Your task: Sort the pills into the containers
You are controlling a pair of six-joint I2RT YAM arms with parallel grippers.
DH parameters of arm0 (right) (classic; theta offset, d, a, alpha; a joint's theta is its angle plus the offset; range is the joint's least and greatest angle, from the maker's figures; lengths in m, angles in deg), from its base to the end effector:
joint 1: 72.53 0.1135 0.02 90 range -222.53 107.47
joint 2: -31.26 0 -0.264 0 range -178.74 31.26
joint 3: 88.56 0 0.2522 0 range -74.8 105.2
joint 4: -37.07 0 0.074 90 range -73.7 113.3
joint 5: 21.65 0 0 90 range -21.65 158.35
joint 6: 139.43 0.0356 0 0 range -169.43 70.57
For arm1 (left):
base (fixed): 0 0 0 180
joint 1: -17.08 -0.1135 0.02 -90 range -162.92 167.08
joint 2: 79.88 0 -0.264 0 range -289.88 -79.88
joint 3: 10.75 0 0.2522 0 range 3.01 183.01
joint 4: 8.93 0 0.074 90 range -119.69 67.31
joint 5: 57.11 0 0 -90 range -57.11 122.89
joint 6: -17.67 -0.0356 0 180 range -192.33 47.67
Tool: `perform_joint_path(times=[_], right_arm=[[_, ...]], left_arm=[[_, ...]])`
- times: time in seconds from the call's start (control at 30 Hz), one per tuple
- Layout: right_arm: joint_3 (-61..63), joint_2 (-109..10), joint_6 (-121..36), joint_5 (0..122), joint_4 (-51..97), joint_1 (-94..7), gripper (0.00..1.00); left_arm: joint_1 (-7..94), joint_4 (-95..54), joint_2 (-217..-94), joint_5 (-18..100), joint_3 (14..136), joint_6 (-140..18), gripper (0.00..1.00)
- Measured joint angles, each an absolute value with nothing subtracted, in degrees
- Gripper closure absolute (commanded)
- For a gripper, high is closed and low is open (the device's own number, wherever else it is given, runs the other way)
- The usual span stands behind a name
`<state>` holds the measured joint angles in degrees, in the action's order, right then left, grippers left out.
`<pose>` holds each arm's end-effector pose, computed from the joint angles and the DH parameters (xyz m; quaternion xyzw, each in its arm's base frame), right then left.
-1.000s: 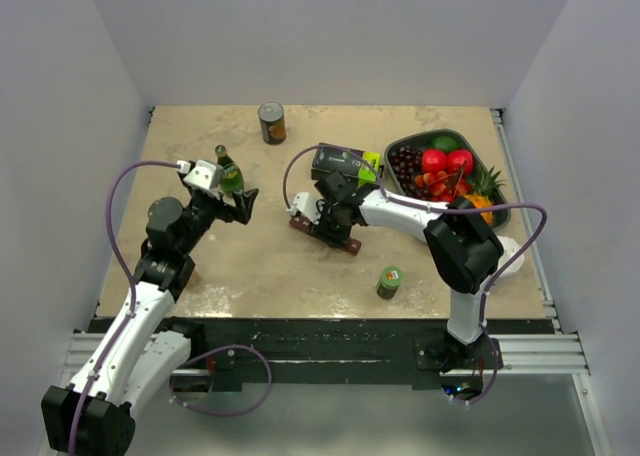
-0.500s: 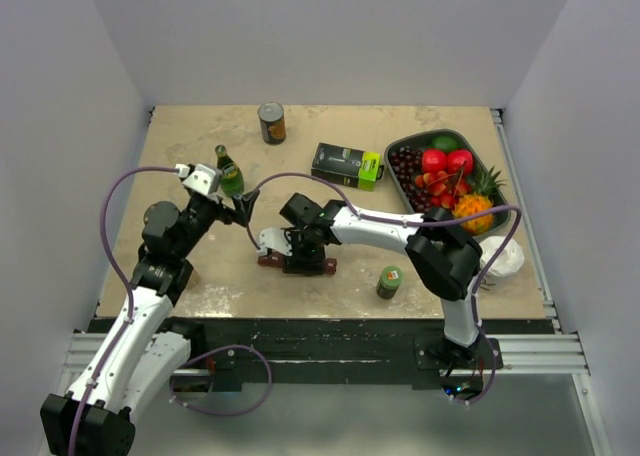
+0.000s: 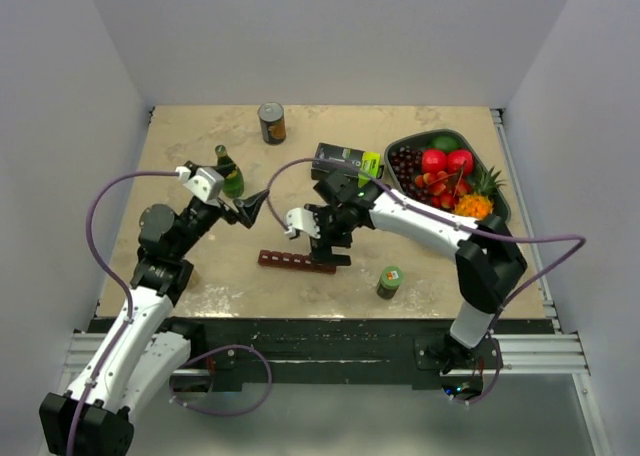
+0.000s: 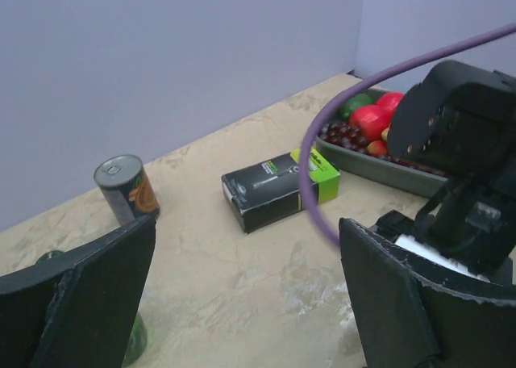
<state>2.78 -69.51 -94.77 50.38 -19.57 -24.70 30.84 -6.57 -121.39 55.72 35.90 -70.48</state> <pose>0.2348 0.2756 0.2329 -0.7241 0.6406 0.1572 0.2014 0.1710 -0.0561 0.3250 0.2150 0.6274 -0.2294 0.7124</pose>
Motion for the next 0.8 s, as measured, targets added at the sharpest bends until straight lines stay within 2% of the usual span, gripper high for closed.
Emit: perform_joint_path(times=[0.23,0.37,0.57,0.8], right_arm=[[-6.9,-56.4,-96.6,40.6,-13.8,-35.6,0.01],[-14.5,-50.2,-100.2,32.3,-9.8,-39.8,0.01],[-18.6,-51.0,-104.8,25.2,-8.7,-40.5,0.01],[-19.1,-51.3,-106.8,21.8,-7.4,-40.5,0.01]], left_arm=[[31.2,-7.1,-126.9,61.4,34.9,-73.8,0.01],[35.8,-10.6,-130.9,61.7,33.9,-79.8,0.03],[47.7,-17.9,-135.9,57.2,33.8,-93.7,0.04],[49.4,-20.7,-139.8,57.1,32.4,-103.1,0.05]])
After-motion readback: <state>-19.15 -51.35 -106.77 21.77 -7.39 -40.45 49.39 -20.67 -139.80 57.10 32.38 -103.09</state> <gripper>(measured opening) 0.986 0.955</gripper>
